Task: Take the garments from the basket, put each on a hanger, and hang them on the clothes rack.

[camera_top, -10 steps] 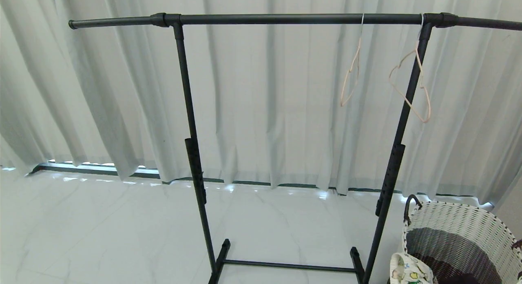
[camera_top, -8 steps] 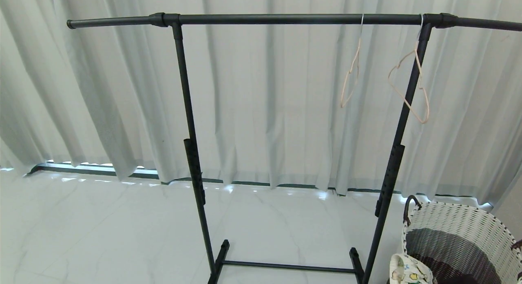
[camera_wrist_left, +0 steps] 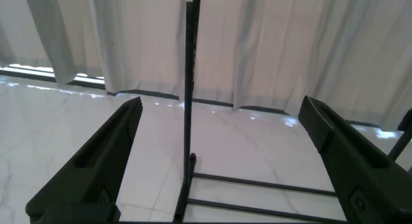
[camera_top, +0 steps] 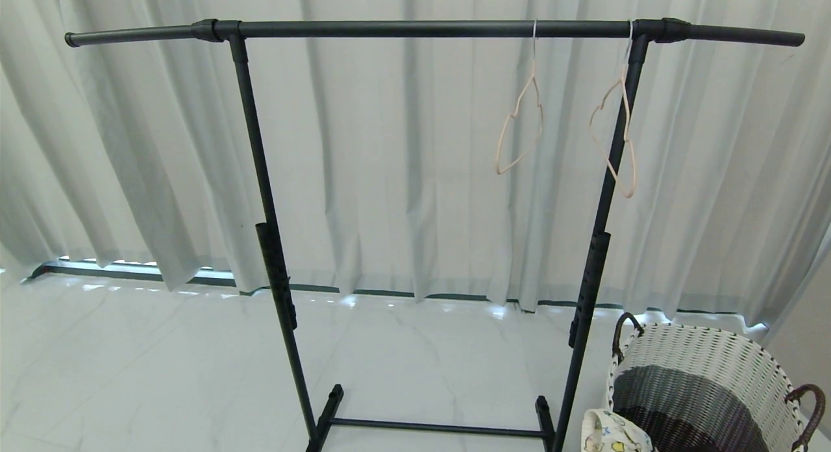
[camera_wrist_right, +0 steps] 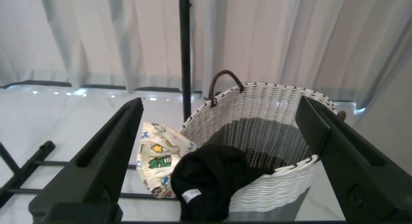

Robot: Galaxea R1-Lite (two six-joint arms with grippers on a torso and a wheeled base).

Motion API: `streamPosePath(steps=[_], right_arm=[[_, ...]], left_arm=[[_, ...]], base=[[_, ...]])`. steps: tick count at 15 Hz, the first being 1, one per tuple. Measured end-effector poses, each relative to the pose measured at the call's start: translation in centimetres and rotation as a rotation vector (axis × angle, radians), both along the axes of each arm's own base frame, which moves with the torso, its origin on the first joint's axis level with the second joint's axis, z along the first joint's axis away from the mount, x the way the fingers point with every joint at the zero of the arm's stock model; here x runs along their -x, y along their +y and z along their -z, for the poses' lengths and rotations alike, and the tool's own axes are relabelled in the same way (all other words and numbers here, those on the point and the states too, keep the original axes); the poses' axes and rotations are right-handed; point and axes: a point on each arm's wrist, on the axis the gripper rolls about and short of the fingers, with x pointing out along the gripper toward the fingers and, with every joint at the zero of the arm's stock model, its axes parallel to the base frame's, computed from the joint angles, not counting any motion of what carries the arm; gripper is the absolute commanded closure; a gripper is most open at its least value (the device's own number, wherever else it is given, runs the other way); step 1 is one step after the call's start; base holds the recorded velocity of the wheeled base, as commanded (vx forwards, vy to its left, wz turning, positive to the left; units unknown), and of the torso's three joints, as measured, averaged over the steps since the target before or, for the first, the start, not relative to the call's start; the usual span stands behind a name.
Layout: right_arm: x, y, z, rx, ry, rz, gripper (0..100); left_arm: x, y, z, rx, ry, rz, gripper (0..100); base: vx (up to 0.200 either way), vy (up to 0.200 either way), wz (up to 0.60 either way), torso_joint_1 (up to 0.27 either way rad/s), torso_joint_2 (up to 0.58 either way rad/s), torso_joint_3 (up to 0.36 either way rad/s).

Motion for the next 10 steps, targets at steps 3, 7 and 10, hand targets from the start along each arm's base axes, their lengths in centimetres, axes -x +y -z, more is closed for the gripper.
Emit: streamPosePath(steps=[3,7,10], right_arm=[[0.0,0.0,0.0,0.0,0.0,-0.001,0],[0.0,-0.03,0.0,-0.038,0.003,-0.017,0],[0.0,-0.05,0.0,-0.049,0.004,-0.027,0]], left_arm=[[0.0,0.0,-0.01,0.0,0.0,-0.001,0],[0.0,0.0,-0.01,0.002,0.0,-0.001,0],[0.0,0.0,-0.01,0.002,0.0,-0.001,0]], base=[[0.0,0.0,0.0,0.0,0.0,0.0],[0.0,0.0,0.0,0.0,0.0,0.0],[0.0,0.0,0.0,0.0,0.0,0.0]])
